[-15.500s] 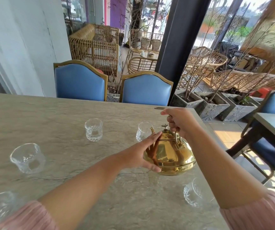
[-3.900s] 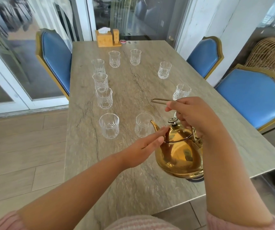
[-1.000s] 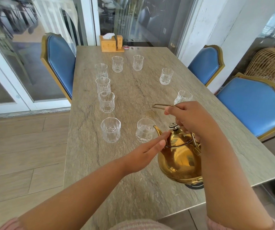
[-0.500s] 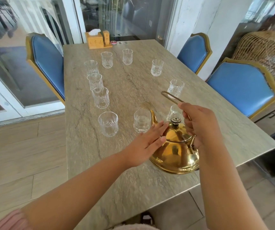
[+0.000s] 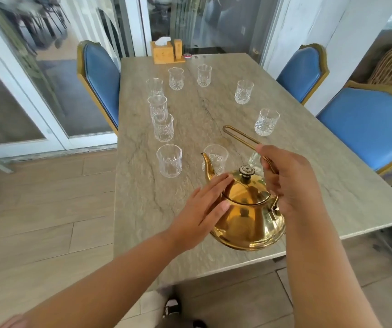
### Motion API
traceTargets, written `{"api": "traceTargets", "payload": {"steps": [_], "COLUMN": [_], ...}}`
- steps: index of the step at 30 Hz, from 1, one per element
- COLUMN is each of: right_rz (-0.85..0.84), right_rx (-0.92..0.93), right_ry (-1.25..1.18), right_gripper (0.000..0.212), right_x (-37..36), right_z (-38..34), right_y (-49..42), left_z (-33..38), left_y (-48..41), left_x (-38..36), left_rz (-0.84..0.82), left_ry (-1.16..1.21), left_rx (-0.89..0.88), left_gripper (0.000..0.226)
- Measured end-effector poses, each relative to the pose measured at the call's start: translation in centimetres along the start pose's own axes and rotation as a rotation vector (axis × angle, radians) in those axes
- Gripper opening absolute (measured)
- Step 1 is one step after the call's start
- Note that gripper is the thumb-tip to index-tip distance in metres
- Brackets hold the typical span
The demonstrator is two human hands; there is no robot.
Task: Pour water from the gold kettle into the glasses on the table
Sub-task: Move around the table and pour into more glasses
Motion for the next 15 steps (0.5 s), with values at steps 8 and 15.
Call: {"api": "traceTargets", "payload": {"steps": [8, 15], "right_rz": [-0.058, -0.051], "right_rx": [-0.024, -0.027], "right_ry": [0.032, 0.083], "right_gripper": [0.038, 0.038], "right_x": [-1.4, -4.0], "right_z": [1.3, 1.6], "right_y": [1.3, 1.0], "left_z": [-1.1, -3.0], "left_y": [2.9, 2.9], "left_x": [0.1, 2.0], "left_rz": [-0.007, -0.061], "left_ry": [0.014, 0.033], "left_rx": [0.039, 0.007], "left_gripper": [0.05, 0.045]}}
Point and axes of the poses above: each hand's wrist, its own y-axis away from the middle knuckle, its own x-axis out of the back of the hand, z = x × y, the point moved 6 cm from there along -y, towards the middle knuckle, and after that the axes turned 10 degrees about -y, right-handed, at the moved point
